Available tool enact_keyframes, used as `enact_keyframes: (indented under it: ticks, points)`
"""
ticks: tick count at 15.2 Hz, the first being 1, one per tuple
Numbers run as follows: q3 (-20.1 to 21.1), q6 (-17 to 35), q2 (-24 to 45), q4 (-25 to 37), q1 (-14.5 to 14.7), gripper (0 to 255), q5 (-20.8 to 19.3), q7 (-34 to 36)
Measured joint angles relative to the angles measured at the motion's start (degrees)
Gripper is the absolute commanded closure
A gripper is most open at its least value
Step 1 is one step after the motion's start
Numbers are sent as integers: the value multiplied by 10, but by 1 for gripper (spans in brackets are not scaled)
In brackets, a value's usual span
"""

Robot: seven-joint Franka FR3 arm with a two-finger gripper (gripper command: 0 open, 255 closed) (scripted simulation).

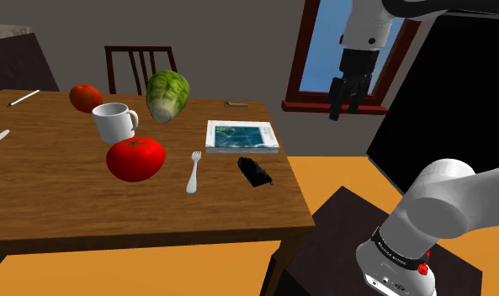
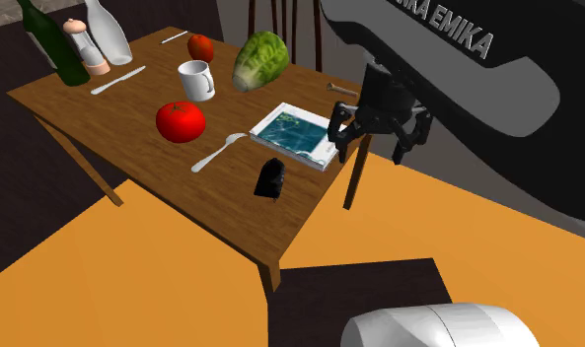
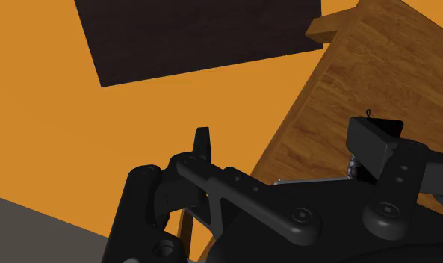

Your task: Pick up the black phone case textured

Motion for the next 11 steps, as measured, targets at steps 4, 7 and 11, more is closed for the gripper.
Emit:
enact_keyframes:
  ticks: [4,7,11]
  points:
    - [23,36,12,-16,3,0,15,26]
    - [59,91,37,-34,8,0,37,64]
    - [103,163,86,-40,9,0,55,111]
